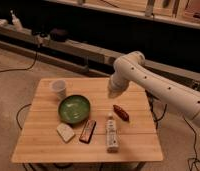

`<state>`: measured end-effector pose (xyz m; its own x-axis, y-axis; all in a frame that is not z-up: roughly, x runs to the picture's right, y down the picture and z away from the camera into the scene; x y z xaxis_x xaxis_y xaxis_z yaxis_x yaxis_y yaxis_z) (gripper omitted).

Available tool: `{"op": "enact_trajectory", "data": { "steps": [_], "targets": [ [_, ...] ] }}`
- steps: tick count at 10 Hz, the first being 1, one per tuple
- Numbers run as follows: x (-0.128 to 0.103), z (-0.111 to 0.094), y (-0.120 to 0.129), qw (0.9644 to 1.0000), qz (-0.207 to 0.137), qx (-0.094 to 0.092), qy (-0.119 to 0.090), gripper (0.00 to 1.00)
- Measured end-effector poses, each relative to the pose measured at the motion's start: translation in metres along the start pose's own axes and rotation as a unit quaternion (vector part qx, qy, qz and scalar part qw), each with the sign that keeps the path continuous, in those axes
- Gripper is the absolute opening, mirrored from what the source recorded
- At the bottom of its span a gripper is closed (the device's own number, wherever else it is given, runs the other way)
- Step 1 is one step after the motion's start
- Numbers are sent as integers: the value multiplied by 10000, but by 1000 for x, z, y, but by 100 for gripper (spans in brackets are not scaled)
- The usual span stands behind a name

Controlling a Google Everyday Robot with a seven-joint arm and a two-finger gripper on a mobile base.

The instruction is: Push the ceramic bowl across the table

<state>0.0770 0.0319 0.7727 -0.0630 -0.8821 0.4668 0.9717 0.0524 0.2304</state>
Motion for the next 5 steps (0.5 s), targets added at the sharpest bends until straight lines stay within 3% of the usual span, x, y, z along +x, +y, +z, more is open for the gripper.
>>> {"op": "enact_trajectory", "data": {
  "steps": [2, 5],
  "targets": [
    [5, 8, -19, 9988, -374, 291, 133, 5],
    [12, 38, -37, 9956, -753, 550, 76, 5]
  ]
}}
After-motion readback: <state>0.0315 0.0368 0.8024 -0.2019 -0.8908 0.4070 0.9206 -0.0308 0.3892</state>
